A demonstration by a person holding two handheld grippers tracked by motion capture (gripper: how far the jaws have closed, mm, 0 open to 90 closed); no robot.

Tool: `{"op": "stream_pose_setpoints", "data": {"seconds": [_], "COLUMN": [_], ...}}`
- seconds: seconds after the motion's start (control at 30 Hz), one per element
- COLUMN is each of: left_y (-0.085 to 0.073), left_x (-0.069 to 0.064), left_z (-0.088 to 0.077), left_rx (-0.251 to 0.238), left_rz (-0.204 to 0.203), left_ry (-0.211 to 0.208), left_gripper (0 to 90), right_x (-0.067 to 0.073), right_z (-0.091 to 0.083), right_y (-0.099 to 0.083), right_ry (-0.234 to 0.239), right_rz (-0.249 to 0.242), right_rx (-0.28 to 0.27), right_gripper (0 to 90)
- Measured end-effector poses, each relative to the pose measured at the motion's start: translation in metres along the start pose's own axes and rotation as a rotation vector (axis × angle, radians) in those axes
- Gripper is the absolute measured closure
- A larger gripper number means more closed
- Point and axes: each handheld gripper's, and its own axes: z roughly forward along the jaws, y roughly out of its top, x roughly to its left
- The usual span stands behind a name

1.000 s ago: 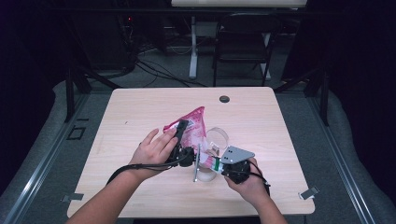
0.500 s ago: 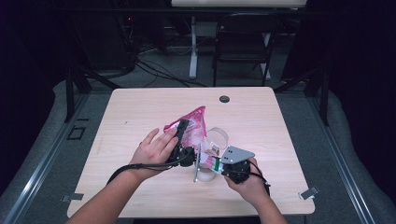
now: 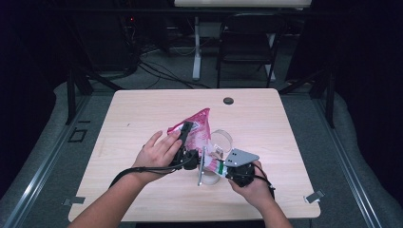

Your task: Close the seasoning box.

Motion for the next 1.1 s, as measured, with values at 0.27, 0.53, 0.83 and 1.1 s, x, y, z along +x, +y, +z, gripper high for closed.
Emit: {"op": "stream_pose_setpoints", "data": {"seconds": [0.27,0.53,0.83,1.1], "left_y": [0.0003,0.0003,-0.0001,0.0001], "left_x": [0.0002,-0.0002,0.0002,0.0006], "left_z": [-0.0001,-0.0001,-0.0002,-0.0005], "left_rx": [-0.003,-0.003,-0.006,-0.004], "left_rz": [-0.001,0.000,0.002,0.003], "left_ry": [0.001,0.002,0.001,-0.003], "left_gripper": [63.2,63.2,63.2,63.2], "right_x": [0.0002,0.0001,0.0001,0.0001], "right_z": [0.0000,0.0001,0.0002,0.0002], "right_y": [0.0001,0.0000,-0.0001,-0.0002], "right_ry": [0.000,-0.001,0.003,0.000], "right_rz": [-0.001,-0.001,-0.002,0.000], "right_rx": [0.001,0.002,0.001,-0.001], "right_gripper": [90.0,90.0,90.0,90.0]}}
